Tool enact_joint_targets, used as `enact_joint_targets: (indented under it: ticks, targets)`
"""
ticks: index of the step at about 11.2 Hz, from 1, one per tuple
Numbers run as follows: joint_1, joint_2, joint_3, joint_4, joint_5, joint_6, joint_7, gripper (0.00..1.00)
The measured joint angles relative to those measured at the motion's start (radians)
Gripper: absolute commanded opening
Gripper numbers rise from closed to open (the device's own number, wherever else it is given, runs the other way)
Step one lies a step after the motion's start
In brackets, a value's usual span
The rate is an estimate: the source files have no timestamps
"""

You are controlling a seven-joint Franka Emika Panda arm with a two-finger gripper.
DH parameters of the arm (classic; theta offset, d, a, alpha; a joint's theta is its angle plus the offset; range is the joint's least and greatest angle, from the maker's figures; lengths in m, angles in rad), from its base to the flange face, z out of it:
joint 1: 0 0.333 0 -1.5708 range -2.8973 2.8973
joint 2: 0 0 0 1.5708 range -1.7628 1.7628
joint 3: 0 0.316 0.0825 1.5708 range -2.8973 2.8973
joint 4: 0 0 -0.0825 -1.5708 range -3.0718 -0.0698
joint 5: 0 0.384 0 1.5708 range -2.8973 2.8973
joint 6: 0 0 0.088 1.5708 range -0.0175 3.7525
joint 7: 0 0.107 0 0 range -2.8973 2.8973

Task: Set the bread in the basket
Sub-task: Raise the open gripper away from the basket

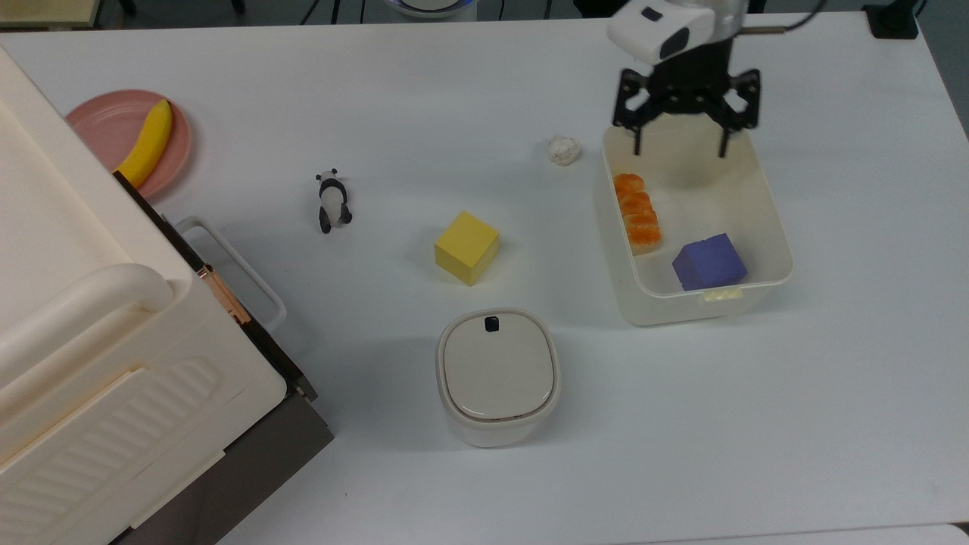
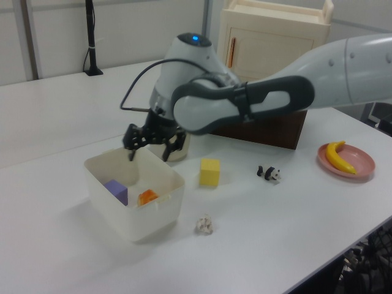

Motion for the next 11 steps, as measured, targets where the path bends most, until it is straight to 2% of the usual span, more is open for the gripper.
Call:
enact_joint_targets:
  ticks: [2,4,6,9,11]
  targets:
    - [-0.055,-0.073,-0.006,0.009,0.000,-0.164,-0.143,1.00]
    - [-0.124,-0.142,-0.015,0.009,-0.002,-0.334,-0.356,1.00]
    - [-0.202,-0.188,-0.034,0.010,-0.002,-0.438,-0.522,1.00]
    - [-0.254,-0.228,-0.114,0.023,-0.032,-0.470,-0.612,1.00]
    - [-0.268,-0.229,-0.127,0.054,-0.032,-0.515,-0.601,1.00]
